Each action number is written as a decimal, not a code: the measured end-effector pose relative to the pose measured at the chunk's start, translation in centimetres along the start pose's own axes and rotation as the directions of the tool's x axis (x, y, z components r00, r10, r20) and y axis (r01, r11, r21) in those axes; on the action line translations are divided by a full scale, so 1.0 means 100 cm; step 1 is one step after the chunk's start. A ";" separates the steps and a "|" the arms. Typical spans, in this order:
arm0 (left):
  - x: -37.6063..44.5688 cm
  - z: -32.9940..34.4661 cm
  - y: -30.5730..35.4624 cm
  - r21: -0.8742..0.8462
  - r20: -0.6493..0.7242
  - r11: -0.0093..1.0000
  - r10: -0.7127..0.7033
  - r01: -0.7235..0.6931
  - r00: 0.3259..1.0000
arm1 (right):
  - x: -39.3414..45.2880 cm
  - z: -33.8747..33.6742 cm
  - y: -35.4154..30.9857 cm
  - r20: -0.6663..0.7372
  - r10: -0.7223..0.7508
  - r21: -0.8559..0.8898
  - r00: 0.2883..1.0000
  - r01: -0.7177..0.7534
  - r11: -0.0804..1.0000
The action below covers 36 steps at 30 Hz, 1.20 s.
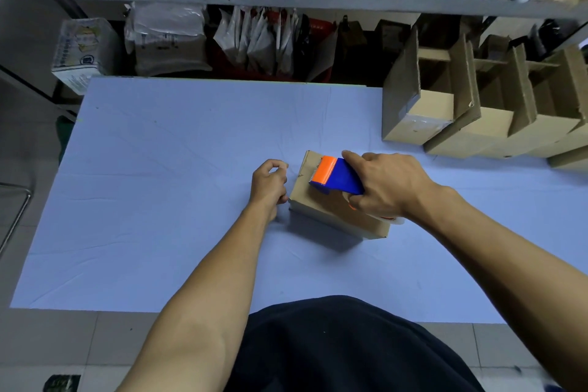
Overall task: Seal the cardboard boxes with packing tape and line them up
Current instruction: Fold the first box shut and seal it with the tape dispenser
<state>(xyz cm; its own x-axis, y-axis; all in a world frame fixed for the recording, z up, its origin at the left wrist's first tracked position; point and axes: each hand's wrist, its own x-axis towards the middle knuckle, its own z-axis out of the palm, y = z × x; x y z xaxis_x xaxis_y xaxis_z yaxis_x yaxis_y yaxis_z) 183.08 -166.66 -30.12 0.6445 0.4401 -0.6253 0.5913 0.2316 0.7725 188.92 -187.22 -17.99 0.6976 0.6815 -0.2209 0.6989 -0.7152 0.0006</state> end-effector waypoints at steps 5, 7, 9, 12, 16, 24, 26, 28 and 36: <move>-0.003 0.015 -0.004 0.079 0.052 0.997 0.022 -0.026 0.998 | 0.001 0.000 0.000 0.007 0.014 0.005 1.000 -0.014 1.000; -0.001 0.013 -0.001 0.153 0.106 0.986 0.055 -0.070 0.993 | 0.002 0.000 0.000 0.008 0.017 0.008 1.000 -0.017 1.000; 0.002 0.009 -0.002 0.178 0.161 0.982 0.037 -0.066 0.986 | 0.002 -0.001 0.000 0.009 0.023 0.015 1.000 -0.023 1.000; 0.001 0.008 -0.021 0.207 0.187 0.978 -0.075 0.036 0.979 | -0.002 -0.001 0.001 0.014 0.027 0.013 1.000 -0.027 1.000; -0.003 0.002 -0.030 0.135 -0.020 0.982 -0.130 0.131 0.991 | -0.005 -0.001 0.000 0.010 0.033 -0.008 0.999 -0.033 0.999; -0.036 0.034 0.003 0.348 0.201 0.899 0.204 -0.265 0.958 | 0.000 -0.006 -0.011 0.046 0.048 -0.097 0.998 -0.044 0.994; -0.036 0.034 0.005 0.393 0.199 0.882 0.196 -0.261 0.960 | 0.001 -0.008 -0.011 0.060 0.043 -0.102 0.997 -0.037 0.994; -0.034 0.032 0.006 0.392 0.209 0.883 0.189 -0.259 0.960 | 0.001 -0.011 -0.008 0.075 0.028 -0.090 0.997 -0.021 0.996; -0.035 0.040 0.005 0.404 0.118 0.891 0.174 -0.207 0.978 | -0.029 -0.004 0.016 0.044 0.017 -0.024 0.999 -0.016 1.000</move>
<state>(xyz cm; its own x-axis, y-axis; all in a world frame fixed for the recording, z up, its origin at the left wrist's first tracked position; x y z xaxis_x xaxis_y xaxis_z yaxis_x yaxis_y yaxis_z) 183.06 -171.53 -27.99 0.7898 0.3683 -0.4904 0.5894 -0.2348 0.7730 188.09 -190.30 -16.98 0.7019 0.6619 -0.2631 0.6913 -0.7220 0.0280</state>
